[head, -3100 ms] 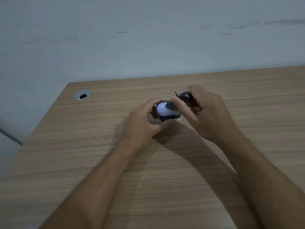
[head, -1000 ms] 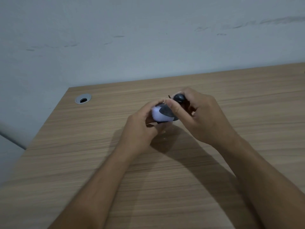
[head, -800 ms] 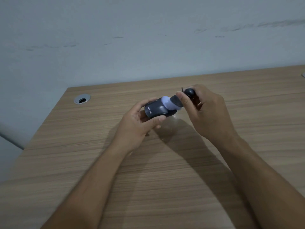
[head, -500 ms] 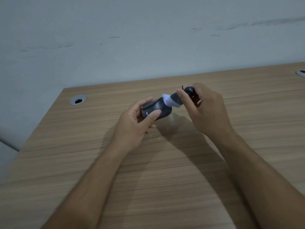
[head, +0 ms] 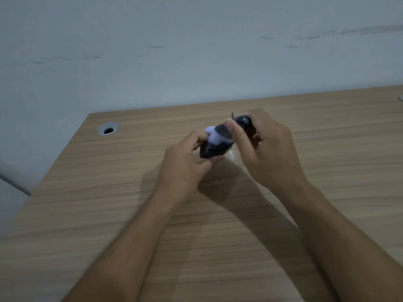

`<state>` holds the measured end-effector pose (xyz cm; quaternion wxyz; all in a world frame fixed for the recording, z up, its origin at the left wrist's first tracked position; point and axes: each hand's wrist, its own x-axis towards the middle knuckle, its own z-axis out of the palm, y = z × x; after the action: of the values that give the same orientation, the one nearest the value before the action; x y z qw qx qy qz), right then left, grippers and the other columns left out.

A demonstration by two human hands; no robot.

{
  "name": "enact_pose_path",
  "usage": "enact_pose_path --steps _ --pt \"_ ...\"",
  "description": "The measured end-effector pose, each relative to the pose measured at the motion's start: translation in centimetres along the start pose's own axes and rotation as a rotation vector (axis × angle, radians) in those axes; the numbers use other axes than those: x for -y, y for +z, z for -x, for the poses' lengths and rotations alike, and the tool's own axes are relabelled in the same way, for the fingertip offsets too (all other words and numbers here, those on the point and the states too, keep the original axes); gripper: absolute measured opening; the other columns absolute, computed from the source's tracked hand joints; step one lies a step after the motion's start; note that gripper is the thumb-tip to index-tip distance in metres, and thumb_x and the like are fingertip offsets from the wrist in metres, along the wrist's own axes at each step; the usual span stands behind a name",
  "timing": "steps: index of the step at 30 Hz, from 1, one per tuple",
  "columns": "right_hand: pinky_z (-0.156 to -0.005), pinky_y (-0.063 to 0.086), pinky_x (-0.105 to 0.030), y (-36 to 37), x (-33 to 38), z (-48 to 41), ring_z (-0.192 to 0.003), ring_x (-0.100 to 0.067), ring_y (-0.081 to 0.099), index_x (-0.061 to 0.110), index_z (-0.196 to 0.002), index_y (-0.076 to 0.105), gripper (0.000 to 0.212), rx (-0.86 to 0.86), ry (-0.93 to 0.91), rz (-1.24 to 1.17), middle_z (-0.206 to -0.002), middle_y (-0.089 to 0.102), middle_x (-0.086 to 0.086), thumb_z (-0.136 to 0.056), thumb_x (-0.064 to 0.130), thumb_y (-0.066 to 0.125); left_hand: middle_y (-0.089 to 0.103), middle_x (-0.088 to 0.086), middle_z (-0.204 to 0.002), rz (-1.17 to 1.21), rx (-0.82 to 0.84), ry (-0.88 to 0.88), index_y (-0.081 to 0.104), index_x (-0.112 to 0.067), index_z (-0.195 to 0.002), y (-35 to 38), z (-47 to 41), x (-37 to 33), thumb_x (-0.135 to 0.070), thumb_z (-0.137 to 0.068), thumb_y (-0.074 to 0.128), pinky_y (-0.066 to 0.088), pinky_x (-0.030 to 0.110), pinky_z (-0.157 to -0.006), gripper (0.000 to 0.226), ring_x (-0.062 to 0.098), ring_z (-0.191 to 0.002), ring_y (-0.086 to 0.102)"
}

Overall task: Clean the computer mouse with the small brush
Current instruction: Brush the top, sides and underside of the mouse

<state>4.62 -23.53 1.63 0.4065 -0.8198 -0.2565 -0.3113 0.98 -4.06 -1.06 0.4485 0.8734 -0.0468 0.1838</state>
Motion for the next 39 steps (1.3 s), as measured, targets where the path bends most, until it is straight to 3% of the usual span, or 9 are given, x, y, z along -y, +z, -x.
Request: enact_pose_path --steps 4,7,15,18,22,27,33,36,39 --pt "-0.063 0.038 -0.02 -0.2 0.1 0.0 -0.066 -0.015 0.054 0.005 -0.097 0.071 0.026 0.096 -0.077 0.021 -0.082 0.065 -0.003 -0.108 0.028 0.068 0.081 -0.021 -0.114 0.036 -0.02 -0.014 0.076 -0.03 -0.117 -0.3 0.0 0.2 -0.017 -0.088 0.095 0.062 0.022 -0.101 0.037 -0.006 -0.116 0.075" --pt "-0.065 0.037 -0.009 -0.6 -1.6 -0.4 -0.07 -0.013 0.053 0.006 -0.099 0.071 0.023 -0.003 0.02 0.106 -0.086 0.063 0.001 -0.108 0.027 0.068 0.083 -0.02 -0.119 0.09 -0.054 -0.043 0.074 -0.035 -0.119 -0.7 -0.1 0.2 -0.025 -0.087 0.097 0.061 0.024 -0.108 0.041 -0.005 -0.12 0.076" --pt "-0.064 0.039 -0.018 0.0 0.1 0.0 -0.068 -0.012 0.054 0.01 -0.093 0.071 0.023 0.042 0.037 0.026 -0.082 0.065 0.001 -0.106 0.029 0.069 0.081 -0.021 -0.119 0.049 -0.009 -0.011 0.077 -0.024 -0.125 -0.4 0.1 0.2 -0.026 -0.088 0.096 0.06 0.024 -0.109 0.041 -0.006 -0.12 0.075" --pt "-0.062 0.033 -0.022 -0.5 -1.7 -0.5 -0.07 -0.015 0.058 0.01 -0.094 0.072 0.024 -0.039 0.131 0.11 -0.082 0.066 0.0 -0.105 0.031 0.069 0.084 -0.013 -0.12 0.077 -0.019 0.004 0.078 -0.018 -0.123 -0.3 0.1 0.4 -0.019 -0.089 0.095 0.06 0.029 -0.11 0.039 -0.002 -0.118 0.077" --pt "-0.062 0.037 -0.011 -1.1 -2.4 -0.6 -0.071 -0.013 0.059 0.013 -0.099 0.075 0.027 -0.057 0.216 0.114 -0.082 0.066 0.005 -0.106 0.038 0.068 0.084 -0.011 -0.122 0.064 -0.001 0.058 0.077 -0.019 -0.125 0.2 0.1 0.0 -0.017 -0.09 0.094 0.059 0.032 -0.111 0.039 0.004 -0.12 0.077" --pt "-0.065 0.038 -0.01 -0.8 -0.4 -0.3 -0.069 0.0 0.058 0.011 -0.1 0.077 0.02 0.02 0.083 -0.025 -0.083 0.07 0.003 -0.106 0.029 0.071 0.083 -0.015 -0.116 0.031 -0.016 0.042 0.077 -0.024 -0.123 0.3 0.1 0.2 -0.018 -0.09 0.093 0.059 0.024 -0.104 0.037 0.002 -0.115 0.076" --pt "-0.067 0.049 -0.038 -0.5 -2.1 -0.1 -0.07 -0.019 0.061 0.011 -0.103 0.076 0.023 -0.076 0.135 0.042 -0.085 0.07 -0.001 -0.107 0.032 0.07 0.087 0.003 -0.113 0.544 -0.087 -0.346 0.077 -0.014 -0.118 0.3 -0.4 0.3 -0.024 -0.089 0.095 0.064 0.031 -0.094 0.035 0.01 -0.1 0.082" --pt "-0.065 0.05 -0.031 -0.4 -0.9 0.0 -0.071 -0.016 0.064 0.009 -0.104 0.076 0.024 -0.054 0.107 -0.059 -0.086 0.072 -0.002 -0.108 0.032 0.068 0.086 0.014 -0.117 0.823 -0.021 -0.471 0.077 -0.009 -0.12 0.4 -0.4 -0.3 -0.032 -0.082 0.095 0.064 0.039 -0.105 0.048 0.018 -0.104 0.082" --pt "-0.062 0.042 -0.018 -0.8 -0.1 -0.1 -0.066 -0.006 0.058 0.006 -0.101 0.076 0.023 -0.023 0.028 -0.096 -0.081 0.068 0.0 -0.109 0.027 0.068 0.087 0.008 -0.114 1.046 0.073 -0.592 0.073 -0.007 -0.133 0.1 -0.5 -1.1 -0.023 -0.098 0.08 0.062 0.033 -0.105 0.039 0.018 -0.105 0.082"
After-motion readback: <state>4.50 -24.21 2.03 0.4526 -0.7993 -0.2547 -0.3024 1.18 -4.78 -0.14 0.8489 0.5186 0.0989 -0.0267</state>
